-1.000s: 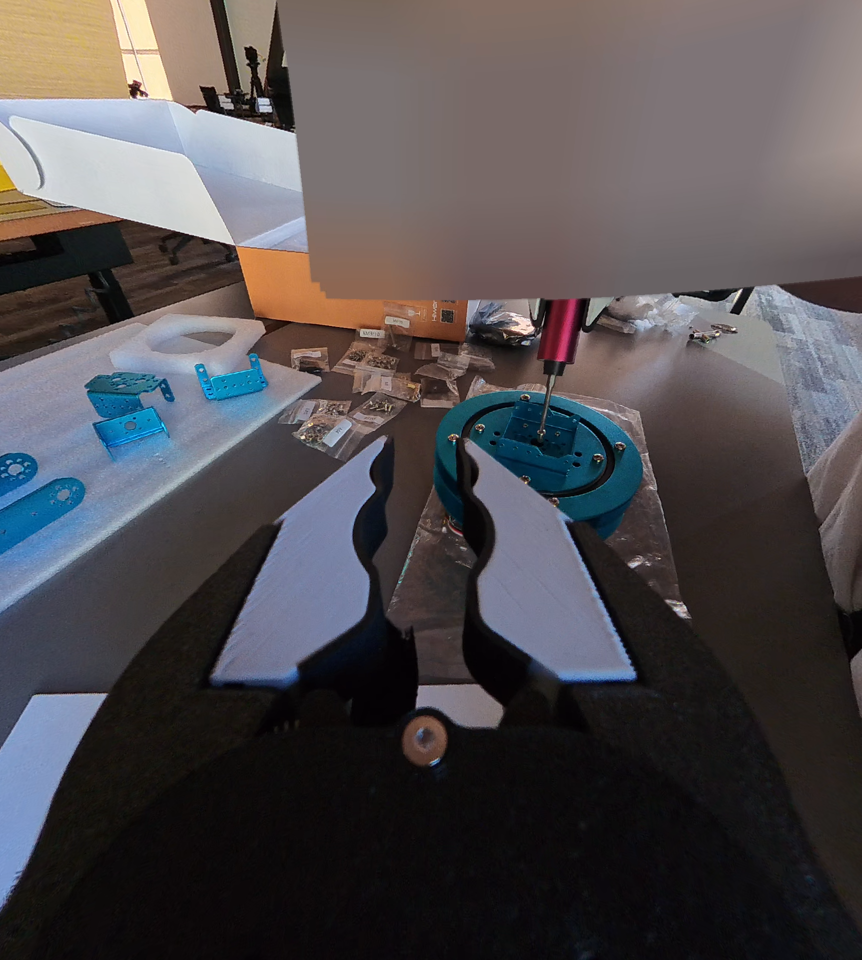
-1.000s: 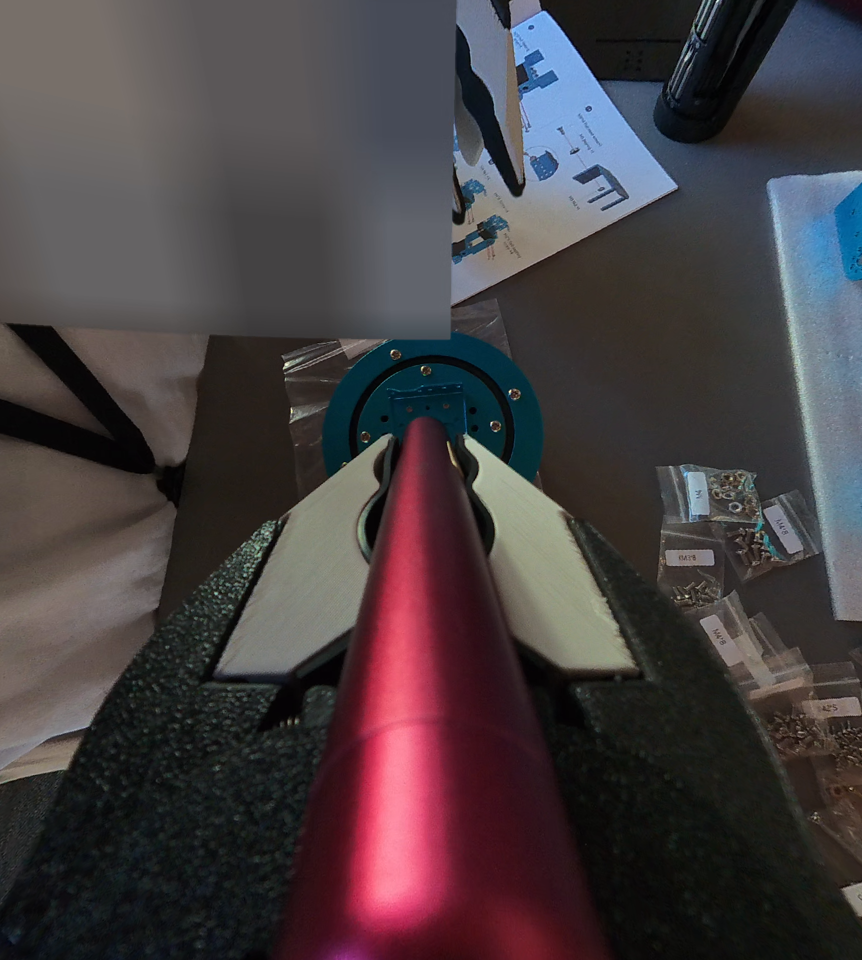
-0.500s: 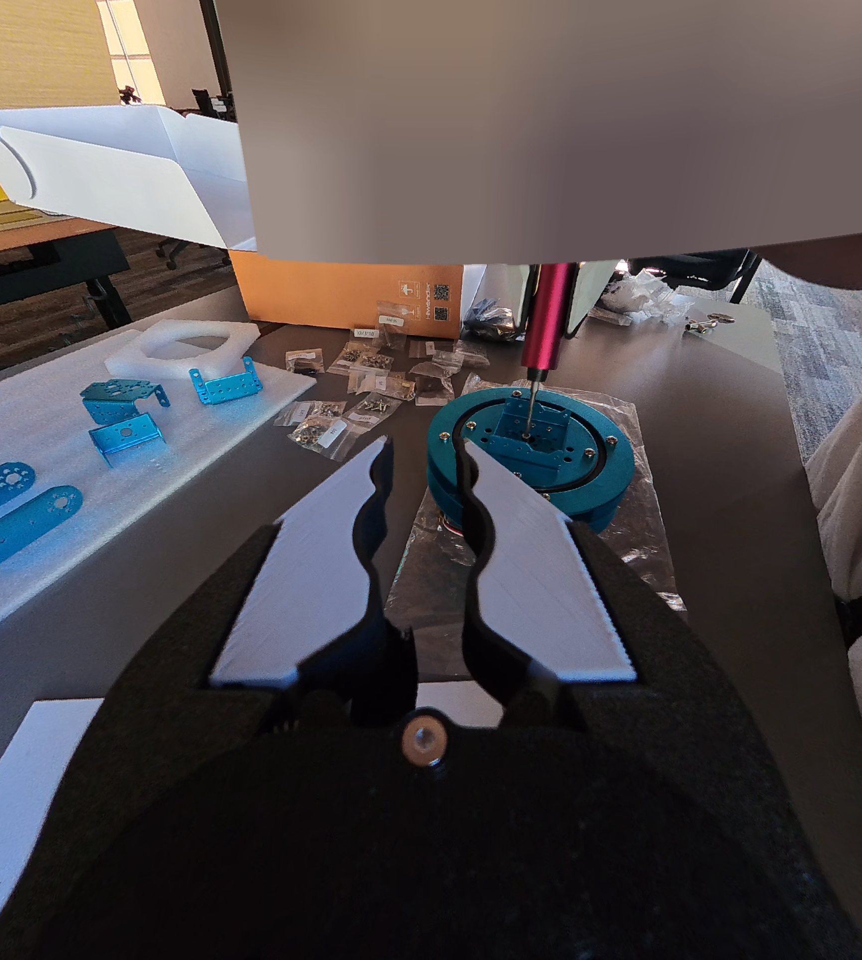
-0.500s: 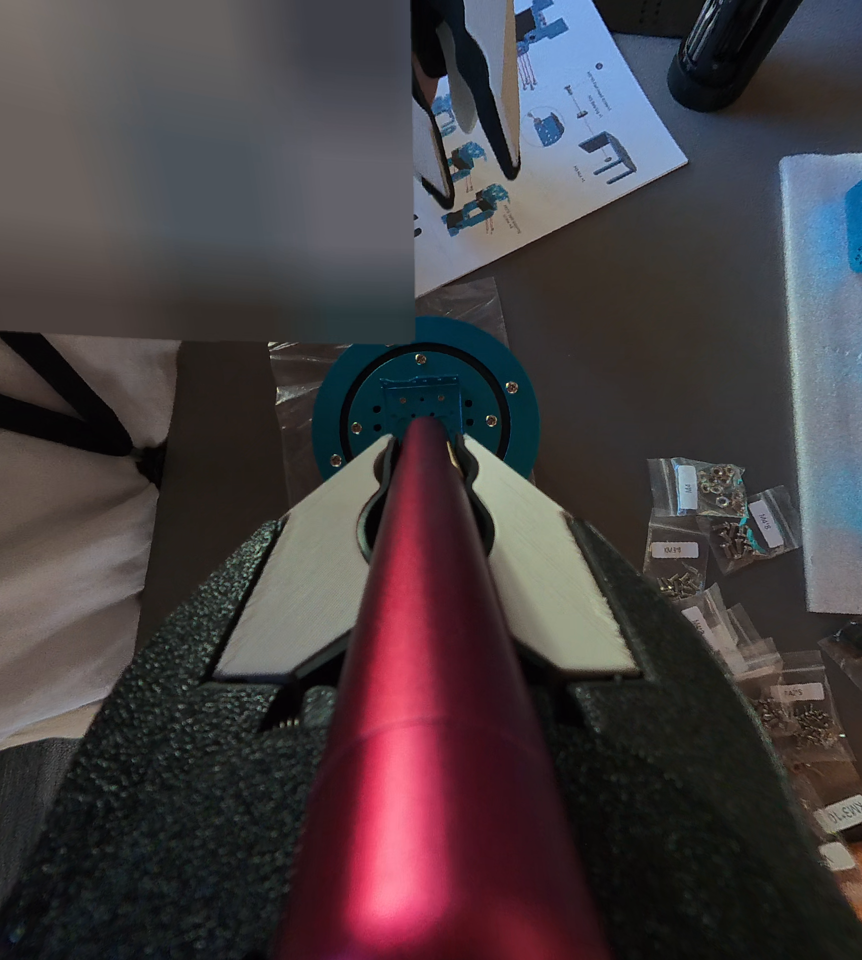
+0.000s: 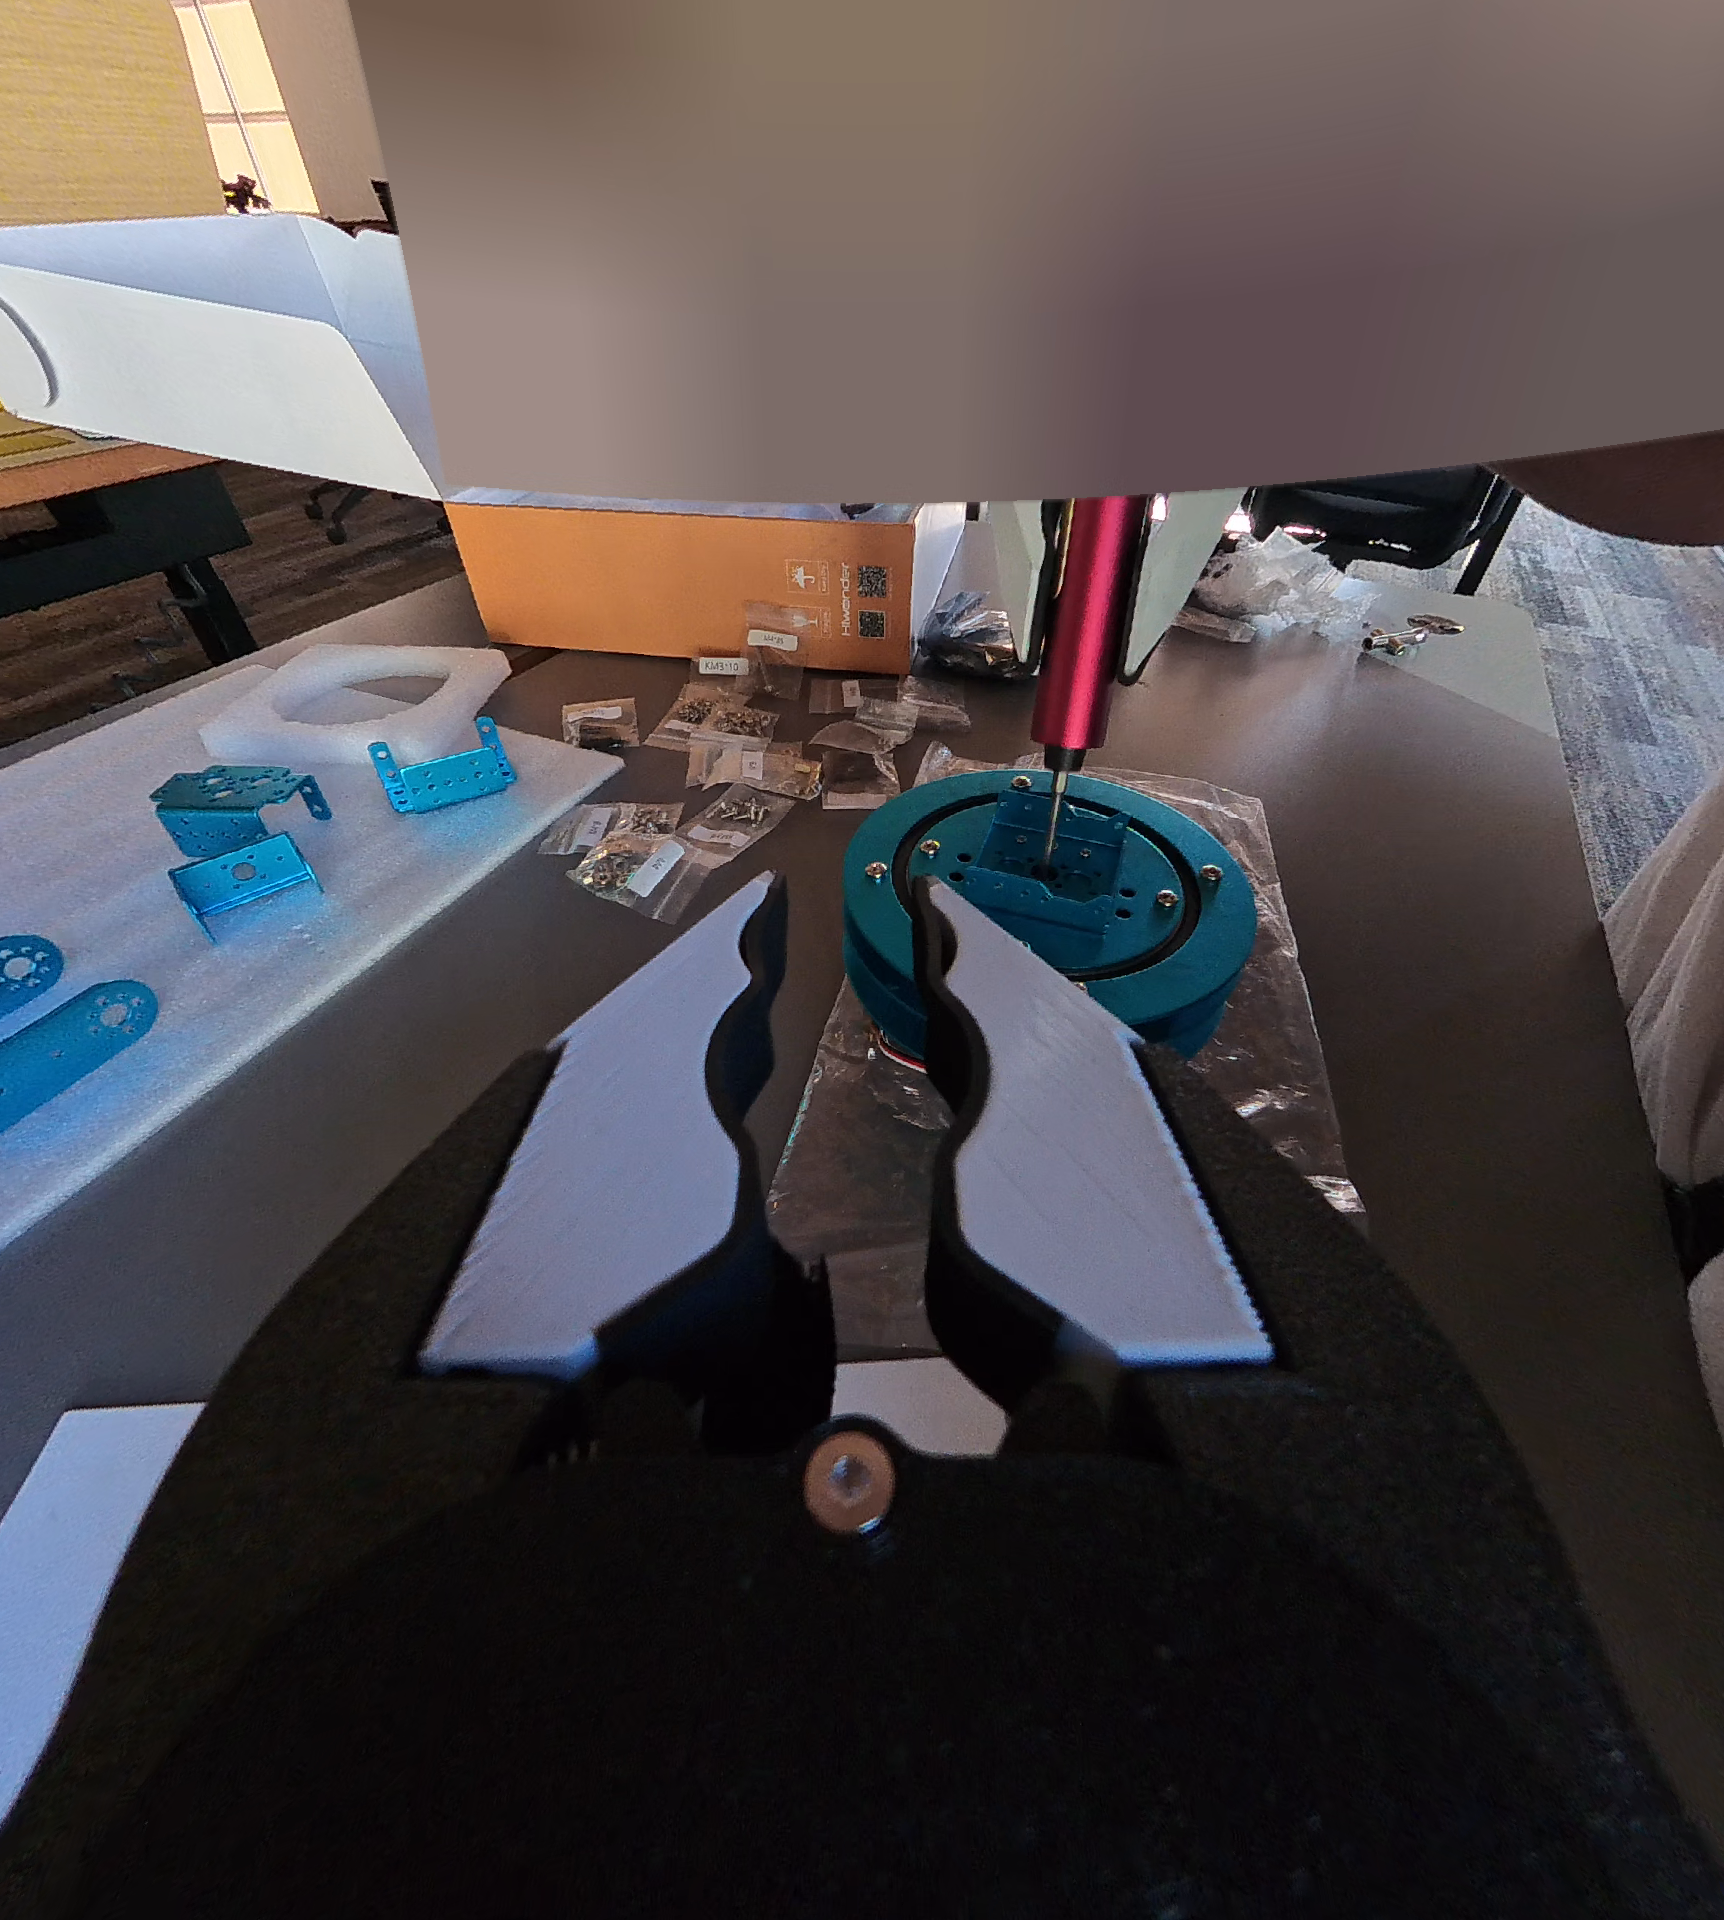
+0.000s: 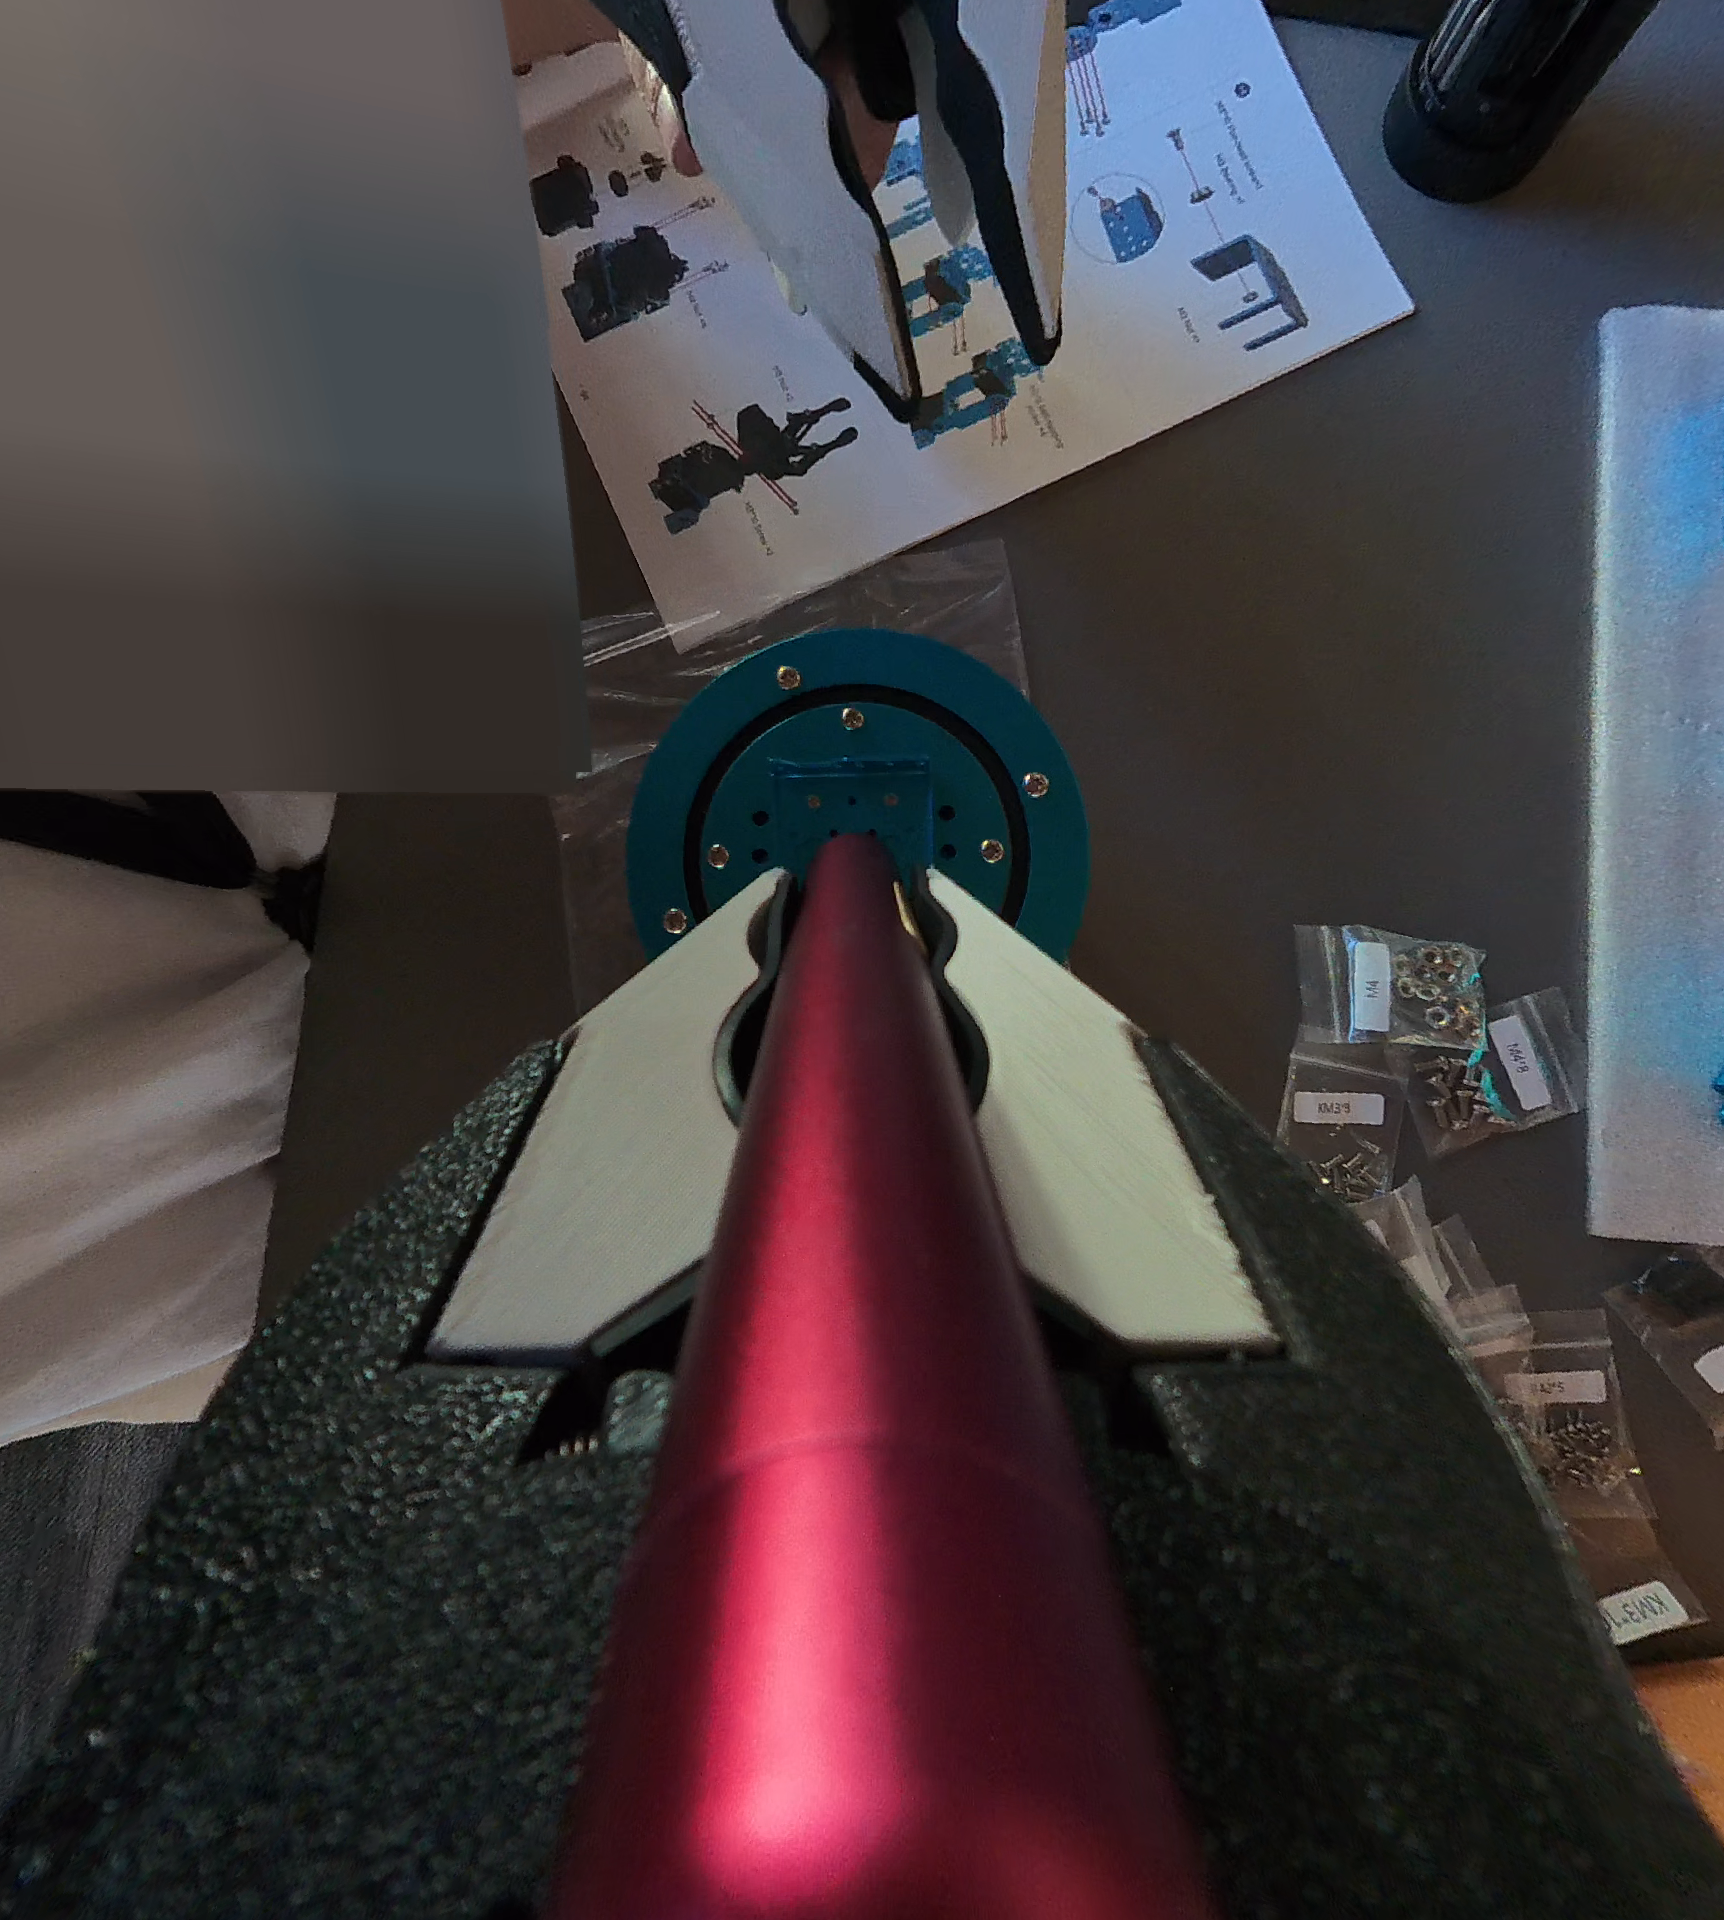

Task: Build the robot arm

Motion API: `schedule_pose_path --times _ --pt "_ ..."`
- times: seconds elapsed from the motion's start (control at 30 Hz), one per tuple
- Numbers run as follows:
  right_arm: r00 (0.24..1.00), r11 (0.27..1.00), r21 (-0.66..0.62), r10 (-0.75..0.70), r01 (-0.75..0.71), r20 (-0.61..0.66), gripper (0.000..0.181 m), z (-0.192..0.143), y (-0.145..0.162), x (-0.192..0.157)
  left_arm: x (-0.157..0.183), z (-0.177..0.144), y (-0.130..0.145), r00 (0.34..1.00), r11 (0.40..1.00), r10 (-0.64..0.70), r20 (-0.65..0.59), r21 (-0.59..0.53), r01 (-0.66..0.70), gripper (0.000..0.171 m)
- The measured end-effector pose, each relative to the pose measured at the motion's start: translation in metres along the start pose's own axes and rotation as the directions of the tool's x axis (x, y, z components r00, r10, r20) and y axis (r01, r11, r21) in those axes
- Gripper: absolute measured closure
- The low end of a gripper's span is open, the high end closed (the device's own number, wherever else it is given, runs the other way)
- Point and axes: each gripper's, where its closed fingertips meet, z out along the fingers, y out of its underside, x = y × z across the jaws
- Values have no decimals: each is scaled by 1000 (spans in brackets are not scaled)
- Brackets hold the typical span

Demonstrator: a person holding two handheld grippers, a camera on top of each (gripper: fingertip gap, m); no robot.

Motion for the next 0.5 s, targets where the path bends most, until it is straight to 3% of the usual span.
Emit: schedule_pose_path --times 0.5 --pt "1000 1000 -26 -3 3 1 160 3 3 0 3 0 0 1000 1000 7 -5 -2 -7 149"
